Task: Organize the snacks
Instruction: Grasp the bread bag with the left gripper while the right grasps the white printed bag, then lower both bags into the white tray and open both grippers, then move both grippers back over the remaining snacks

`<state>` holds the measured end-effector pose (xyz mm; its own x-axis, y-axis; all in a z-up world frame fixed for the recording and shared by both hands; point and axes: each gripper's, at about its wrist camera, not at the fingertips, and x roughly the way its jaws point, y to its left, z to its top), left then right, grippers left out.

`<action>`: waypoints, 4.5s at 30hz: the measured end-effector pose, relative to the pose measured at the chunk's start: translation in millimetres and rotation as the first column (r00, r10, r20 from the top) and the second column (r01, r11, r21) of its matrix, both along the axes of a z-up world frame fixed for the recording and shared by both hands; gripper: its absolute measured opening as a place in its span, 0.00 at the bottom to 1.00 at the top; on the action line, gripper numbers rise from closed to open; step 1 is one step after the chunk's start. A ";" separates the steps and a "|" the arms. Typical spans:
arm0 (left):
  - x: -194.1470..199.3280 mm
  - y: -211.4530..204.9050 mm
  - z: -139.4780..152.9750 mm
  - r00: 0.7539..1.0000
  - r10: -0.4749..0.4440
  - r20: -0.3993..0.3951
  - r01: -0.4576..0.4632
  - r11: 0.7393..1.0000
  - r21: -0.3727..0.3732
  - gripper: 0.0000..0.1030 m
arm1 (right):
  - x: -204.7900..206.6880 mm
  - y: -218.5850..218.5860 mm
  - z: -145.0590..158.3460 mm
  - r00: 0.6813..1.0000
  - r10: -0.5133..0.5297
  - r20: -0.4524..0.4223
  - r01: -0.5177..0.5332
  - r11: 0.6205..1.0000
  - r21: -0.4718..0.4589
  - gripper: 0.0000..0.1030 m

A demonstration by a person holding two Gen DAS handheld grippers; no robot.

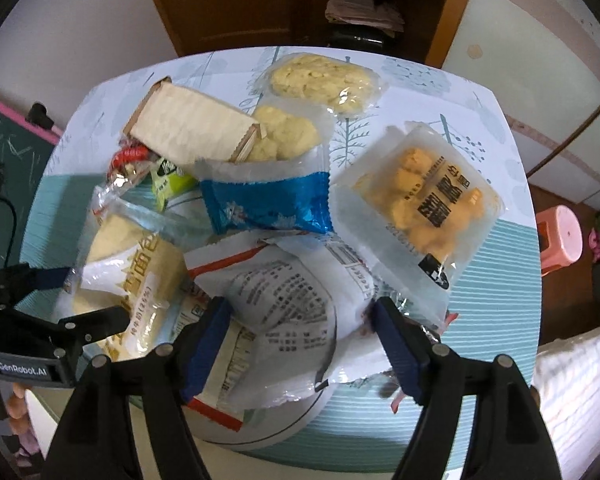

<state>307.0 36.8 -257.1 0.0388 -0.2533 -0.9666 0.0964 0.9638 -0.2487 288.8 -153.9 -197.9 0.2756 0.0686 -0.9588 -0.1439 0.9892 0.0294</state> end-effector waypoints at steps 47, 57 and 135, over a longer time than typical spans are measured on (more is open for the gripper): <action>-242.3 2.6 333.2 0.595 0.058 0.801 0.063 0.991 -0.119 0.20 | -231.3 -40.6 219.6 0.824 -0.162 0.542 -0.040 0.939 0.342 0.51; -330.5 -24.9 319.0 0.562 -0.065 0.825 0.160 0.987 -0.032 0.20 | -285.9 -51.4 207.4 0.803 -0.197 0.563 -0.013 0.938 0.347 0.51; -258.0 -35.5 220.3 0.783 -0.081 0.617 -0.014 0.989 0.148 0.99 | -258.9 -23.7 101.9 0.960 -0.132 0.246 0.063 0.961 0.269 0.71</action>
<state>49.0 1.3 -36.8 0.6356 -0.1333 -0.7604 0.2167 0.9762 0.0101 29.9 -177.6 -96.0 0.5295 0.2623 -0.8068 -0.0835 0.9625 0.2581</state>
